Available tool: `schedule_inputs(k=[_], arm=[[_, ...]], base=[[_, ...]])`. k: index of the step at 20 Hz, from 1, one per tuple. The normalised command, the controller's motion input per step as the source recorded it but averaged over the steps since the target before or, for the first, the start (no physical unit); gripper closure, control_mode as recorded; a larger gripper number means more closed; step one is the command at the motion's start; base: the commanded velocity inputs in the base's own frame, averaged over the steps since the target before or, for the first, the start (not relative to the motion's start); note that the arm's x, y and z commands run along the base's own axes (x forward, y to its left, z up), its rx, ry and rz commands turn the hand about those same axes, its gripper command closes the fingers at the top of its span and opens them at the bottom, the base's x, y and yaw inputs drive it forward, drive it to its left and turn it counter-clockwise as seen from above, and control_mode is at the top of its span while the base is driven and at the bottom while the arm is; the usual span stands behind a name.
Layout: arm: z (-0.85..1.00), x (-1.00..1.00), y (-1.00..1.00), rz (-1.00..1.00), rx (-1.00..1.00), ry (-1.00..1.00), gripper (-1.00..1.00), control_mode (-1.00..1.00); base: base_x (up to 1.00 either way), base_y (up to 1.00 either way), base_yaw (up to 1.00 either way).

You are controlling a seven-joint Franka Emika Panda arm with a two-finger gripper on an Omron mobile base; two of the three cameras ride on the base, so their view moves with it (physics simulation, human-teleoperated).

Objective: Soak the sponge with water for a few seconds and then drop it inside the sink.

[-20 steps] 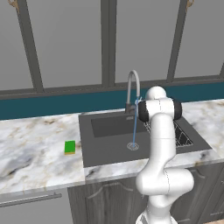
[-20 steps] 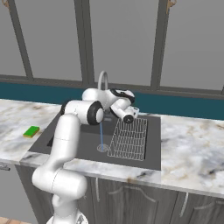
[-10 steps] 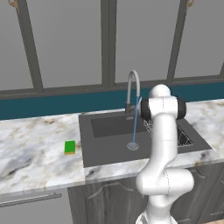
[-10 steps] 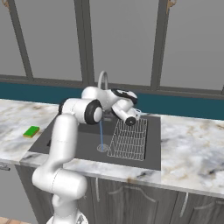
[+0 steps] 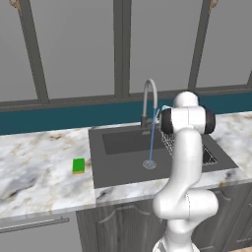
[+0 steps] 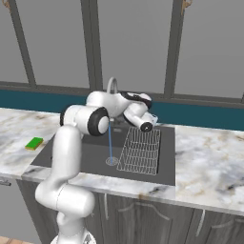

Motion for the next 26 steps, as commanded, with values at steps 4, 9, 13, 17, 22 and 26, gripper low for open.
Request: schedule_inputs(k=[4, 9, 13, 17, 22, 26], arm=[[0.39, -0.42, -0.27, 0.00, 0.11, 0.04, -1.00, -1.00], [0.16, -0.63, -0.19, 0.00, 0.14, 0.10, -1.00, -1.00], [0.12, -0.64, -0.12, 0.00, 0.14, 0.13, -1.00, -1.00], [0.26, -0.48, -0.04, 0.00, 0.08, 0.17, -1.00, -1.00], [0.39, -0.39, 0.00, 0.04, 0.02, 0.24, -1.00, -1.00], [0.30, -0.46, 0.00, 0.06, 0.00, 0.23, -1.00, -1.00]], base=[[0.00, 0.00, 0.00], [0.00, 0.00, 0.00], [0.00, 0.00, 0.00], [0.00, 0.00, 0.00], [0.00, 0.00, 0.00], [0.00, 0.00, 0.00]])
